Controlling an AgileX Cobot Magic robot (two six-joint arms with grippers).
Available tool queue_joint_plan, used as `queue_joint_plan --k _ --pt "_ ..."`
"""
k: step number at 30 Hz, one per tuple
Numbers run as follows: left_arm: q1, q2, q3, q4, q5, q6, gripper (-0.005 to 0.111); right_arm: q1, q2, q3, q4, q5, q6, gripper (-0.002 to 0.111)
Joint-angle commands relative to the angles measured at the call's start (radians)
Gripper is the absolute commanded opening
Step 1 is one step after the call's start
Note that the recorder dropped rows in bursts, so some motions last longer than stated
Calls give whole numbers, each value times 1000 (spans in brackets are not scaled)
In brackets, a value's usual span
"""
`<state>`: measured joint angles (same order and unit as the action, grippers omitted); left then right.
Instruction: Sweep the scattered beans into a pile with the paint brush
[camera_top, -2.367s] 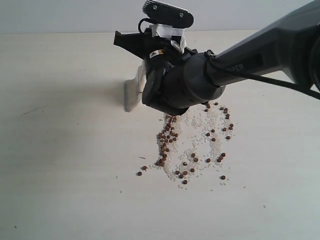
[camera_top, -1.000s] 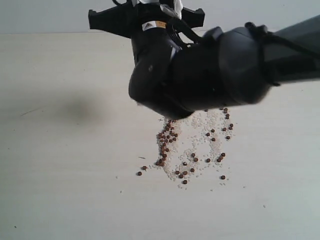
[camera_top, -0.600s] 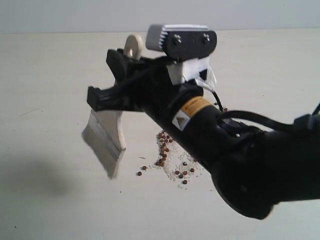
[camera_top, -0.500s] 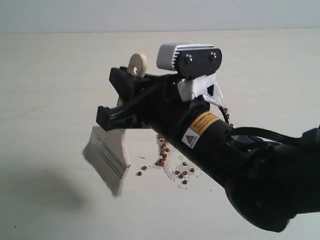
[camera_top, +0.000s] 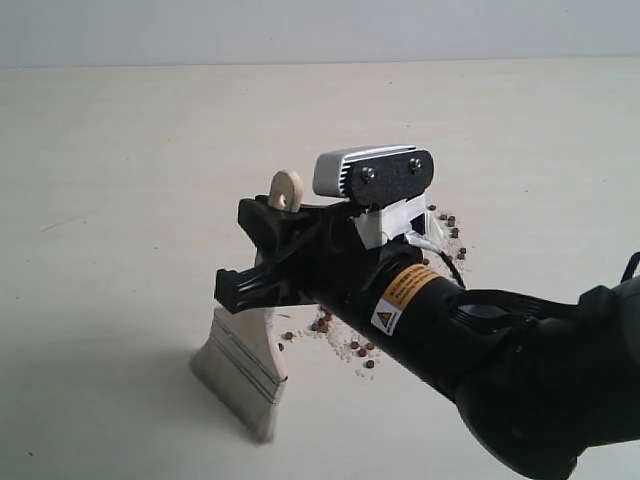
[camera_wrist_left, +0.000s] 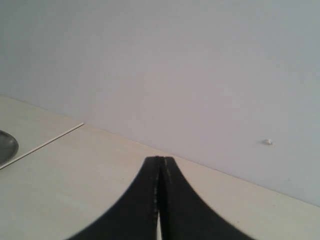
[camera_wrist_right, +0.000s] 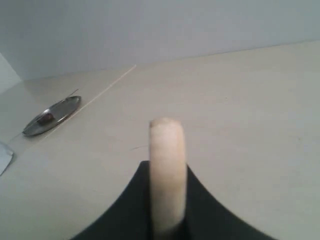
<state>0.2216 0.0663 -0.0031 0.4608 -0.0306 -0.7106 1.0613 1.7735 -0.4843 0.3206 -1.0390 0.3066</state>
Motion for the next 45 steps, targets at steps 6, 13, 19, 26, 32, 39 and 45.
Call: queue_joint_plan --k 6,13,19,26,32,39,45 --pt "-1 -6 3 1 -3 2 0 3 6 5 272 13 -339 0" --pt "-1 -6 3 1 -3 2 0 3 6 5 424 1 -553 0" --pt "-1 -6 3 1 -3 2 0 3 6 5 516 -51 -682 0" --pt "-1 -6 3 1 -3 2 0 3 6 5 507 -93 -675 0" --pt "-1 -6 3 1 -3 2 0 3 -31 5 399 -86 -596 0" --pt "-1 -6 3 1 -3 2 0 3 -154 3 360 -72 -570 0" --pt "-1 -6 3 1 -3 2 0 3 -151 -61 366 -59 -509 0"
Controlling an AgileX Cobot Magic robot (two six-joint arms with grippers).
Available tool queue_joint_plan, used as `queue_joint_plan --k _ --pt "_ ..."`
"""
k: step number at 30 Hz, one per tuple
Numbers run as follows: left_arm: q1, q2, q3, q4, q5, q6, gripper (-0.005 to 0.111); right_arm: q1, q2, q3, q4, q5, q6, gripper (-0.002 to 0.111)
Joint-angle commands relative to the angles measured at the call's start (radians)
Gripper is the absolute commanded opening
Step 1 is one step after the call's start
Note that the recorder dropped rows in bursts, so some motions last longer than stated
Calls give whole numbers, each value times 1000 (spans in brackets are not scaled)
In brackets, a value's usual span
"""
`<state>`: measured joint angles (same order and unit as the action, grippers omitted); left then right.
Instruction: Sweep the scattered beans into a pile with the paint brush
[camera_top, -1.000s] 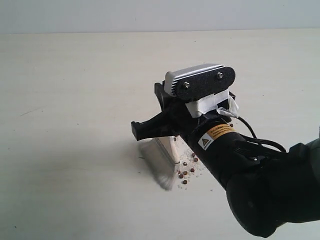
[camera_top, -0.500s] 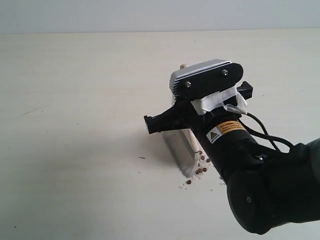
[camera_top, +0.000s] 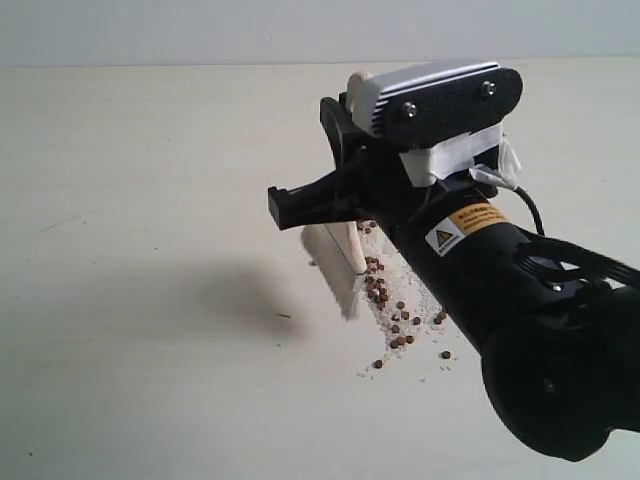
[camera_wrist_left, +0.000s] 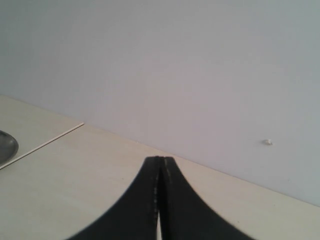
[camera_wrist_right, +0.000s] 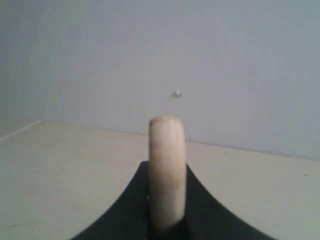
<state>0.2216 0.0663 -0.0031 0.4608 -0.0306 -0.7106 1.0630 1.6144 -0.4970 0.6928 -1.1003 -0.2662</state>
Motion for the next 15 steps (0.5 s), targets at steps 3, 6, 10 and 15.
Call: queue_joint_plan --k 3,6,10,15 --pt "-1 -6 3 1 -3 2 0 -1 54 -99 43 -20 144 0" --pt "-1 -6 3 1 -3 2 0 -1 139 -167 112 -39 167 0" --pt "-1 -6 3 1 -3 2 0 -1 263 -252 185 -39 203 0" --pt "-1 -6 3 1 -3 2 0 -1 348 -319 315 -39 52 0"
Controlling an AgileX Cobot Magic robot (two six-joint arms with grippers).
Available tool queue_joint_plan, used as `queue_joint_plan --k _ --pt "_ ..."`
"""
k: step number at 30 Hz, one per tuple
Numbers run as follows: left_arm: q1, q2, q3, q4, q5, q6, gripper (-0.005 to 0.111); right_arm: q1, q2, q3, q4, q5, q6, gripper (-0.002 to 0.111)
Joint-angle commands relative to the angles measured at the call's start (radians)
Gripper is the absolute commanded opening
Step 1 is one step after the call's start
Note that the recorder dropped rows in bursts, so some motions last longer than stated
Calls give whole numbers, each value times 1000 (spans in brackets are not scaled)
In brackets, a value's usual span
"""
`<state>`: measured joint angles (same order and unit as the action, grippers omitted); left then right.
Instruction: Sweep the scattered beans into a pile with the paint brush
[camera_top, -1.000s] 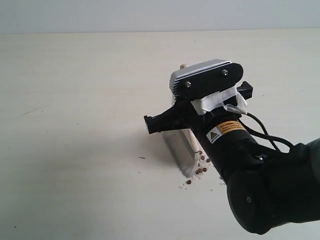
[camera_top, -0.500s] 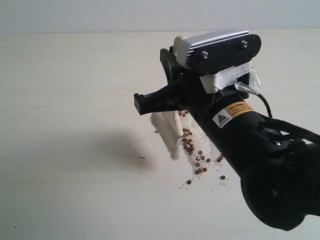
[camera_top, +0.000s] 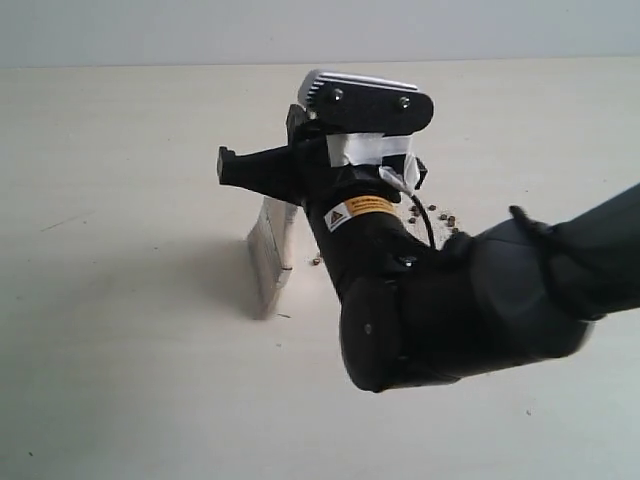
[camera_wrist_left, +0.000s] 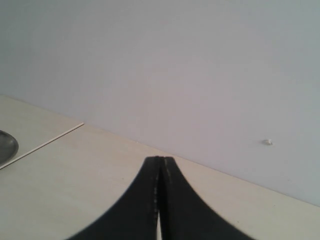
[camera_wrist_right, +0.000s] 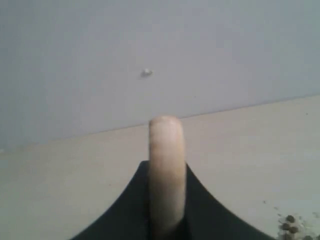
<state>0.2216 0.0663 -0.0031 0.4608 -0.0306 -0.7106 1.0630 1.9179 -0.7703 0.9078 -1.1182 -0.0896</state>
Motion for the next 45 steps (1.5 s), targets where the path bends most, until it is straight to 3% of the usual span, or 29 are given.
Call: queue_joint_plan --k 1,9,21,27,34,45 --pt "-1 -6 3 1 -3 2 0 -1 46 -55 156 -21 -230 0" --pt "-1 -6 3 1 -3 2 0 -1 42 -58 269 -83 -490 0" --pt "-1 -6 3 1 -3 2 0 4 -38 -65 221 -87 -517 0" --pt "-1 -6 3 1 -3 2 0 72 -241 -52 248 -83 -651 0" --pt "-1 -6 3 1 -3 2 0 85 -471 121 327 -103 -765 0" --pt "-1 -6 3 1 -3 2 0 -151 -533 354 319 -103 -739 0"
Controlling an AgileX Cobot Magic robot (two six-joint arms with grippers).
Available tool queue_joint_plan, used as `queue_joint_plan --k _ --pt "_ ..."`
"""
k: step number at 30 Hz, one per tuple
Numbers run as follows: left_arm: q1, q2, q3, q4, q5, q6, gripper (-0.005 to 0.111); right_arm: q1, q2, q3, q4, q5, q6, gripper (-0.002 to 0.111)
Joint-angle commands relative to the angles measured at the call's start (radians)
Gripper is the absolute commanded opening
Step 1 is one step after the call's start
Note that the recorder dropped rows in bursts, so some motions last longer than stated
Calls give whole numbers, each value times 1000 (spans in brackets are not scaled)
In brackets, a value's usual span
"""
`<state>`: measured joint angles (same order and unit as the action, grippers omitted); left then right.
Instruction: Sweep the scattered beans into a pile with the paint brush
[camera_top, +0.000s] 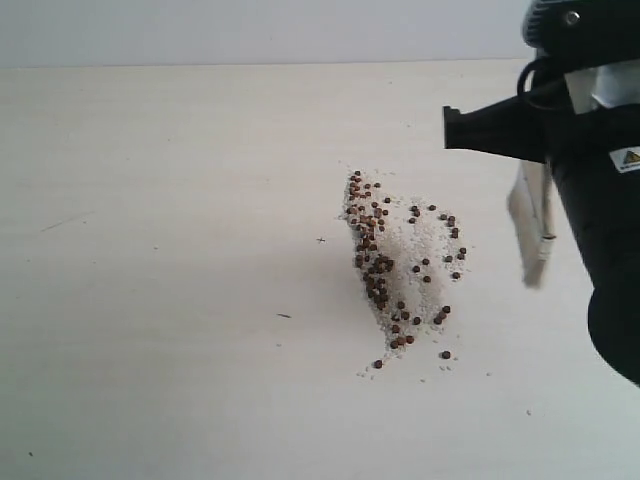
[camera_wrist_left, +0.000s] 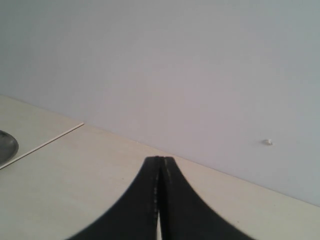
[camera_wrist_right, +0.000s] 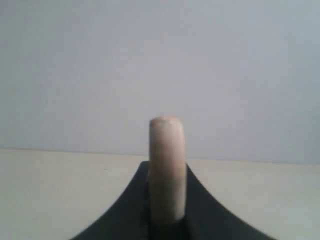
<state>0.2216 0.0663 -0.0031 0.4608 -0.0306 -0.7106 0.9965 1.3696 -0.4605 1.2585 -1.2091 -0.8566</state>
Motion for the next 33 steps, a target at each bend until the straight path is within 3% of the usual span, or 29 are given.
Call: queue_joint_plan --k 1,11,19,33 --pt "-1 -6 3 1 -3 2 0 -111 27 50 -41 -12 42 0" --pt "-1 -6 3 1 -3 2 0 -284 245 55 -243 -12 272 0" --pt "-1 -6 3 1 -3 2 0 -288 376 40 -389 -12 515 0" --pt "-1 -6 3 1 -3 2 0 -288 465 -149 -511 210 733 0"
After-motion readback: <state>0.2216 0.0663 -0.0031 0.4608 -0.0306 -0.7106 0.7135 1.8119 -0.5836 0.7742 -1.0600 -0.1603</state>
